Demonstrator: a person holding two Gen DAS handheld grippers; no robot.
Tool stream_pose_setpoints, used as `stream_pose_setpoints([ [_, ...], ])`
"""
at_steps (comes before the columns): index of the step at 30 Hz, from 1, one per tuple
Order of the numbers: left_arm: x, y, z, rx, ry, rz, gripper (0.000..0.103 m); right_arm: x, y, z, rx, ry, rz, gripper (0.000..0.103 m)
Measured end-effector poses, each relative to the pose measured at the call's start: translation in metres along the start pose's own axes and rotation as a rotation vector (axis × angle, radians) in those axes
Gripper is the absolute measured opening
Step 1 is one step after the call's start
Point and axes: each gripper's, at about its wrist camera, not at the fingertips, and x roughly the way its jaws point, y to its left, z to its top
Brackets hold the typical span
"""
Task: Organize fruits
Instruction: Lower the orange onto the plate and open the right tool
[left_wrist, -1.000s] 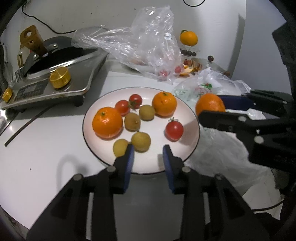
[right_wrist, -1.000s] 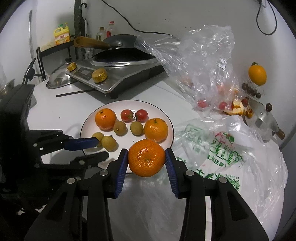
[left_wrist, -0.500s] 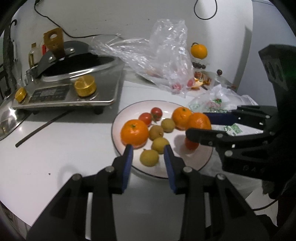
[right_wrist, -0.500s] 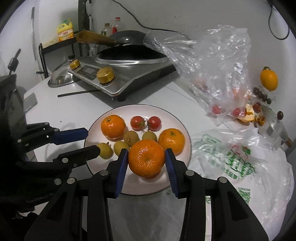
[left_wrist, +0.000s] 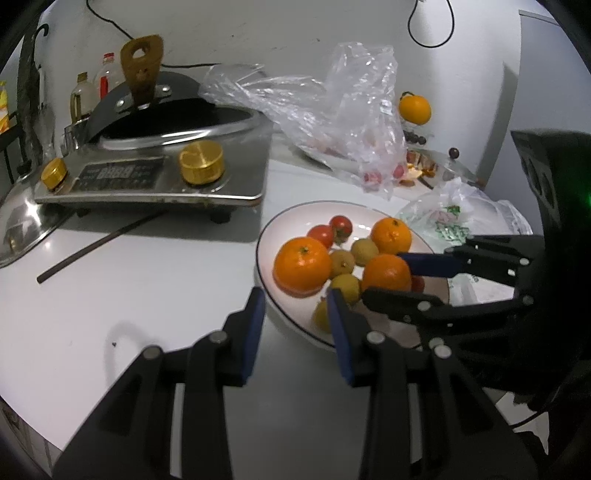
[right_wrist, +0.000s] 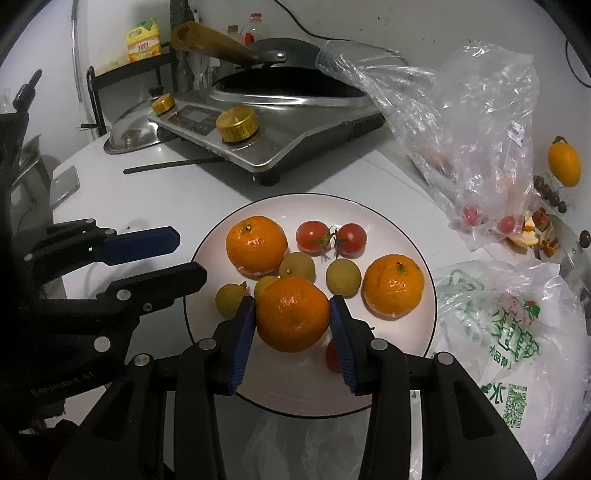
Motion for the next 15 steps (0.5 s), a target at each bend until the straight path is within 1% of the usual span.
stream_pose_setpoints([
  [5,-0.0016,0.0026,-0.0006,-0.017,-0.008,0.01,0.037,0.0022,0.0001,-0.004,0.009,0.015,-0.002,0.043],
  [15,-0.0034,-0.0013,-0.0017,-0.01,-0.003,0.027,0.037,0.0008,-0.0032,-0.0068,0.034,0.002,-0.008,0.044],
])
